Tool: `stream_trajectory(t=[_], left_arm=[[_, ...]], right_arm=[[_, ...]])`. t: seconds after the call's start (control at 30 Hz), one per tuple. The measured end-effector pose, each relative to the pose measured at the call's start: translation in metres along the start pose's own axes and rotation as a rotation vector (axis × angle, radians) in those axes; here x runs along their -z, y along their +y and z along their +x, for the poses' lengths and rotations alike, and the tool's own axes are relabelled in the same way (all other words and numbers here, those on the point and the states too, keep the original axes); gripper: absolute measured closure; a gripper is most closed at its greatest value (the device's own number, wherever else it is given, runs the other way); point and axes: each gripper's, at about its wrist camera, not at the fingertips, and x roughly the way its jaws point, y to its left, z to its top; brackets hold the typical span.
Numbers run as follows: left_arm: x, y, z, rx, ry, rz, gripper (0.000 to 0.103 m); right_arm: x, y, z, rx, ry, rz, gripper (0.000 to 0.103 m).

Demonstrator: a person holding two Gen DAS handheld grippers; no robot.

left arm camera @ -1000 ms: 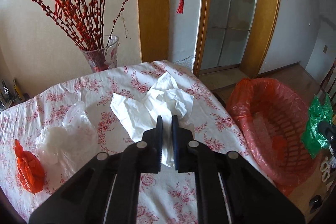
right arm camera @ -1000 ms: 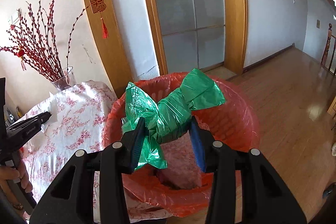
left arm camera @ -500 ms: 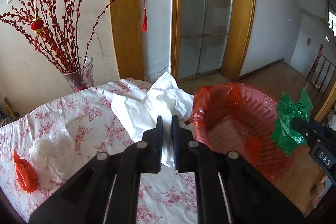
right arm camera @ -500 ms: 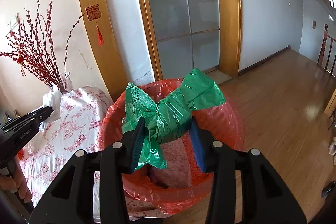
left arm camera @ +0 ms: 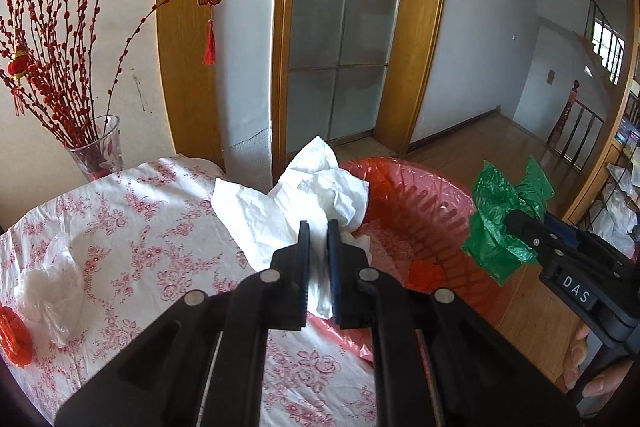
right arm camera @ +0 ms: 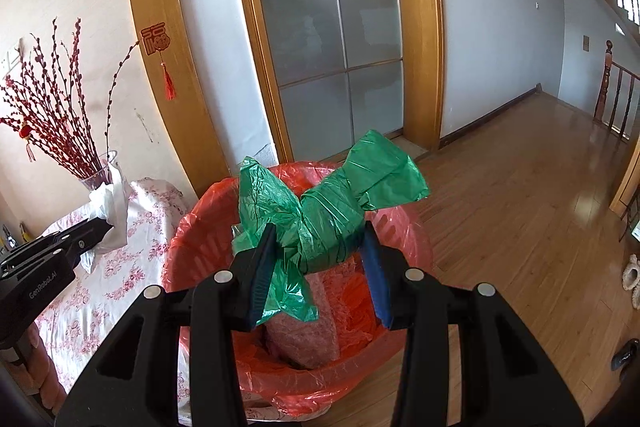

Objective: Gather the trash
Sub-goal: 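Carry the white tissue over the basket with the left tool, then open both tools to drop the tissue and green bag into the basket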

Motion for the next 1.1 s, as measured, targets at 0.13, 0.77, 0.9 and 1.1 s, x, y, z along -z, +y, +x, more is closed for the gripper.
stream_trajectory(t=[0.13,0.77,0.9,1.1], left_arm=[[-0.001,-0.010,0.008,0.028,0.007,0.010,0.093],[0.000,-0.034,0.052,0.114,0.065,0.023,0.091],[0.001,-0.036,0.059,0.127,0.076,0.020,0.086],[0.006,-0.034,0.063,0.113,0.089,0.019,0.071]], right_arm=[[-0.004,-0.005,0.004,0.008,-0.001,0.005,0.060],[-0.014,-0.022,0.022,-0.020,0.015,0.047,0.060],[-0.014,-0.025,0.024,-0.032,0.019,0.050,0.058],[-0.016,-0.027,0.025,-0.049,0.027,0.066,0.046]])
